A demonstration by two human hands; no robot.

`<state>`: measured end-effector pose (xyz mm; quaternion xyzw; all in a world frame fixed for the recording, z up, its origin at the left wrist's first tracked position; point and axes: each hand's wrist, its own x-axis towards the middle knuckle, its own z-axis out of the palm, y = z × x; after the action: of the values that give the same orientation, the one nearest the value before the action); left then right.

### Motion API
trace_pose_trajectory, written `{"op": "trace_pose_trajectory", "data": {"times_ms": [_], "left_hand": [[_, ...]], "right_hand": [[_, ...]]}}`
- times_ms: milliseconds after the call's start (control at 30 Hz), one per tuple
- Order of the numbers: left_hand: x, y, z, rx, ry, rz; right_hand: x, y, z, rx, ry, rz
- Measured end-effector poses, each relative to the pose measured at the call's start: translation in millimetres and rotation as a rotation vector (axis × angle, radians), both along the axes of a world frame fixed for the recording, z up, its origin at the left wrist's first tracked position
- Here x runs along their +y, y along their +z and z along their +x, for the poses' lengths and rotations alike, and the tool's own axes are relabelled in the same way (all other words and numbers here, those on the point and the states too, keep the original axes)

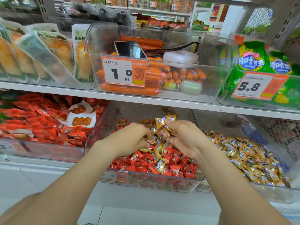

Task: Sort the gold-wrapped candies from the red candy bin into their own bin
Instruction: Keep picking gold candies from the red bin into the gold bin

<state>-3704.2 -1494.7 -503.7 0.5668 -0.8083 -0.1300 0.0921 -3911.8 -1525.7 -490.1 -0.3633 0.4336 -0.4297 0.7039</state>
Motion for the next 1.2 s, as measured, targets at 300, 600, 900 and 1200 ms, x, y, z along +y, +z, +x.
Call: {"op": "trace_pose_trajectory", "data": {"times_ms": [300, 600, 900, 1200], "left_hand": [[5, 3, 8, 0.083, 0.050, -0.060], [9, 7, 8, 0.160, 0.030, -0.178], [38, 17, -50, 0.463, 0.066, -0.313], [51, 26, -186, 0.450, -0.118, -0.314]], "right_hand": [[7, 12, 2, 0.049, -0.046, 0.044], [13, 15, -13, 0.447, 0.106, -0.258], [31, 35, -102, 0.477, 0.035, -0.233], [11, -21, -235, 1.406, 0.055, -0.626]]}}
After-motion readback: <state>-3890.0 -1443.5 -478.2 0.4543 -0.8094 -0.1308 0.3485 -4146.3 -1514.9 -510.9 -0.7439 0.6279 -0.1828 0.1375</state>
